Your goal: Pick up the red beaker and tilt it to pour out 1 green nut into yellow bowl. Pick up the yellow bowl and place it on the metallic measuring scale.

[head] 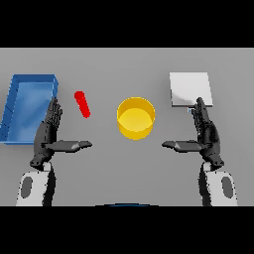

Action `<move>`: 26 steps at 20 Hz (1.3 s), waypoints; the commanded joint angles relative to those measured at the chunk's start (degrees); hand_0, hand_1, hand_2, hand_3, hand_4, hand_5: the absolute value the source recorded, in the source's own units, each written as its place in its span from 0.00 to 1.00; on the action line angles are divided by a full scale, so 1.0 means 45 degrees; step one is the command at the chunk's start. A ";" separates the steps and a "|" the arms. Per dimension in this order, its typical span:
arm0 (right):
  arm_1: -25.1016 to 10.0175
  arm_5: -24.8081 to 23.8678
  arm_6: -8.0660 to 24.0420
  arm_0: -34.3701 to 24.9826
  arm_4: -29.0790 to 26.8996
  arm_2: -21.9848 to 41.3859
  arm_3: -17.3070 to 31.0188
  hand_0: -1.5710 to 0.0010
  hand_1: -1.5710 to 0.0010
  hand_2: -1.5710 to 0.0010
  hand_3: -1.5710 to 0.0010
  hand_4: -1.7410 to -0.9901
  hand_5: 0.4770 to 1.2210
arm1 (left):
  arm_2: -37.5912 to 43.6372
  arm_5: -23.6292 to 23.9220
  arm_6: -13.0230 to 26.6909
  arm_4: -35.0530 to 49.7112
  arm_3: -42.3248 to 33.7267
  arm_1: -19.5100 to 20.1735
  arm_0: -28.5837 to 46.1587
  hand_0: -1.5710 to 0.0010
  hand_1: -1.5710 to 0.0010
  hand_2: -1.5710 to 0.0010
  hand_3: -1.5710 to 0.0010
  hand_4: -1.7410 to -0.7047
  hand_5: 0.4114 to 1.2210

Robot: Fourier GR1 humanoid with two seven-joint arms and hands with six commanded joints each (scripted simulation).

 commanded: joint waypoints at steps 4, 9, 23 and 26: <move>-0.0011 -0.0024 0.0028 -0.0093 -0.0008 -0.0025 0.0075 1.00 1.00 1.00 1.00 0.75 0.13 | -0.0058 -0.0039 -0.0093 0.0008 -0.0169 0.0002 0.0227 1.00 1.00 1.00 1.00 0.52 0.33; -0.0932 -0.0241 -0.0676 0.0482 0.1817 0.0732 -0.0618 1.00 1.00 1.00 1.00 0.74 0.13 | -0.0877 -0.0432 -0.0278 -0.0892 -0.1522 0.0718 0.1144 1.00 1.00 1.00 1.00 0.52 0.33; -0.1201 0.0603 -0.0821 0.0393 0.1143 0.0695 -0.0822 1.00 1.00 1.00 1.00 0.60 0.20 | -0.1052 -0.0043 0.0594 -0.1773 0.0002 0.0561 -0.0106 1.00 1.00 1.00 1.00 0.52 0.31; -0.1194 0.0692 -0.1107 0.0722 0.1197 0.0815 -0.1031 1.00 1.00 1.00 1.00 0.60 0.19 | -0.0665 0.0174 0.0266 -0.1879 0.1440 0.0597 -0.1177 1.00 1.00 1.00 1.00 0.51 0.31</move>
